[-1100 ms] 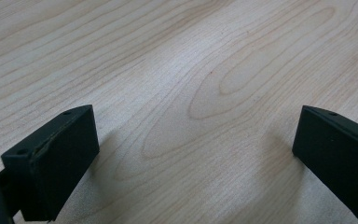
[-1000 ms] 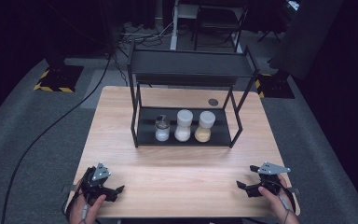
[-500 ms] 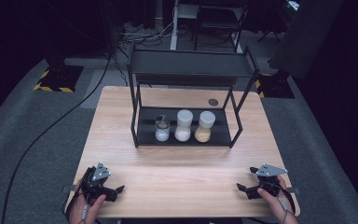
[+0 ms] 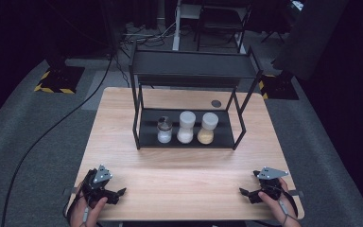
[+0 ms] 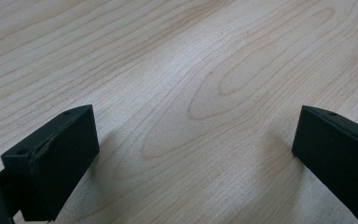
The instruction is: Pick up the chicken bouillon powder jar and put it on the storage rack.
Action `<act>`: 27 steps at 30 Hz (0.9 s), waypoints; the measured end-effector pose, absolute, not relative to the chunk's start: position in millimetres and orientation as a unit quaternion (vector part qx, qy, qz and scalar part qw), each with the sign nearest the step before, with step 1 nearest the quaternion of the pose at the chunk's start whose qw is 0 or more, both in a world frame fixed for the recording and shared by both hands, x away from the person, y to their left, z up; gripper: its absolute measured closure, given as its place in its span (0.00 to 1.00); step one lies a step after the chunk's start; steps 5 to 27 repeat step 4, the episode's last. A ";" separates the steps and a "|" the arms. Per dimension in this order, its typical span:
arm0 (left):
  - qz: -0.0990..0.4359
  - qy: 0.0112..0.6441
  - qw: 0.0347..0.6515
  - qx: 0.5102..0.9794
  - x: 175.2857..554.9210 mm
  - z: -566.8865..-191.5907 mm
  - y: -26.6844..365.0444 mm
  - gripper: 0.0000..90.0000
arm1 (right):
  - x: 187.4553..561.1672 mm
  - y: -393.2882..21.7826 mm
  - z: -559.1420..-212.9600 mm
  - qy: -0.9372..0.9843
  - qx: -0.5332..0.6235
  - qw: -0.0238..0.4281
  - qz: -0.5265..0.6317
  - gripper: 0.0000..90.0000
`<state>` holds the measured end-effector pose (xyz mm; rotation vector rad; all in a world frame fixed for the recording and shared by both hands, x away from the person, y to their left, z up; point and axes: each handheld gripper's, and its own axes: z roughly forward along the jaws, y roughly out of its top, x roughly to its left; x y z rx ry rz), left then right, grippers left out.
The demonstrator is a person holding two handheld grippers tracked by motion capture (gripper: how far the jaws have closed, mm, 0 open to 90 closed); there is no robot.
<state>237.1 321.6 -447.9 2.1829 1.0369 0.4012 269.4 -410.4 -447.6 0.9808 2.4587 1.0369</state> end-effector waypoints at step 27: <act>0.153 0.399 0.340 0.838 237.1 -448.0 321.8 0.00 | 269.8 -410.6 -447.6 0.856 0.340 0.148 0.361 0.01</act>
